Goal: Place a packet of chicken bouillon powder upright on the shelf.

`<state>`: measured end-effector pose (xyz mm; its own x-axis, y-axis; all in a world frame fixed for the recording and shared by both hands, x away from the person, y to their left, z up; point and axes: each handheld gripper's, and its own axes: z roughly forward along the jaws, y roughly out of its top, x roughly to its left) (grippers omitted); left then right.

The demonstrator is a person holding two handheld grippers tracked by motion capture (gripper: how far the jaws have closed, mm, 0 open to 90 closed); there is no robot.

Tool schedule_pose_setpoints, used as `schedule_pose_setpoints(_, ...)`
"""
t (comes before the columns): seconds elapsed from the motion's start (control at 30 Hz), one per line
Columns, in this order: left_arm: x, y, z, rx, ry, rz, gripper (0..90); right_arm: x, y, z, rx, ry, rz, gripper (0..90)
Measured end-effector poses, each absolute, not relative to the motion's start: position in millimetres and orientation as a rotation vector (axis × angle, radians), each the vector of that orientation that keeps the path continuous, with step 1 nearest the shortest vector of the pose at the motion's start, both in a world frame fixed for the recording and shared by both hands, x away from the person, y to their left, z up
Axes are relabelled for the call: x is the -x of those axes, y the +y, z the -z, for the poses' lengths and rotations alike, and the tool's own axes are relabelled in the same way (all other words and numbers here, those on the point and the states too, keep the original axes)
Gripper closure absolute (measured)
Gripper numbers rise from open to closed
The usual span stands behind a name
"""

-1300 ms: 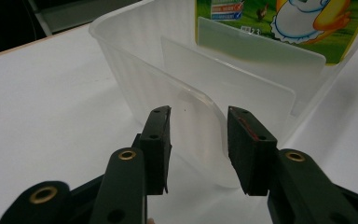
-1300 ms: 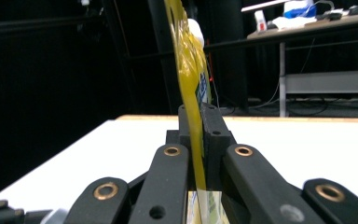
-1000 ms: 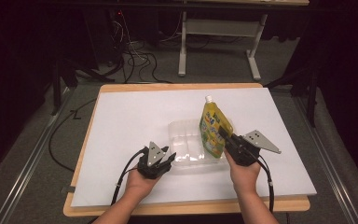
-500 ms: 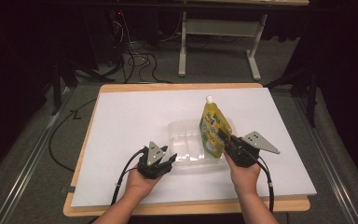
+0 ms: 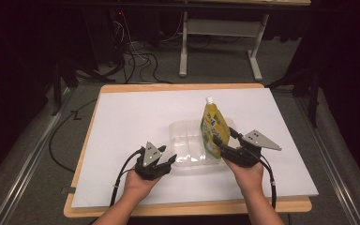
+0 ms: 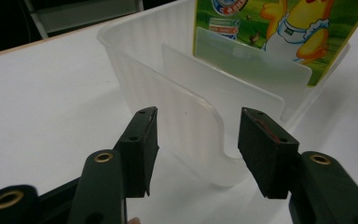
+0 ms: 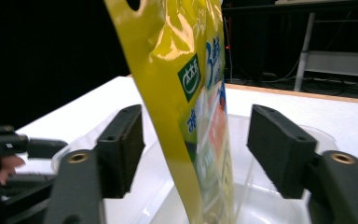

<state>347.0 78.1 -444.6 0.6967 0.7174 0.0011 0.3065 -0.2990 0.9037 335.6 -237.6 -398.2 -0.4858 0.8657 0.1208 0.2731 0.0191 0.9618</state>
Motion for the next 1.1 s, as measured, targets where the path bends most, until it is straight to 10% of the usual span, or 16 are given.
schedule_pose_setpoints(0.8,-361.4,194.4,446.8,-1.829,1.108,-0.595,39.5,-300.1,-390.9,424.1,-1.326,1.542,-1.283,35.7)
schedule_pose_setpoints(1.1,-364.1,182.8,453.4,-1.892,1.115,-0.61,33.2,-308.7,-387.9,444.4,-1.379,1.614,-1.223,37.0)
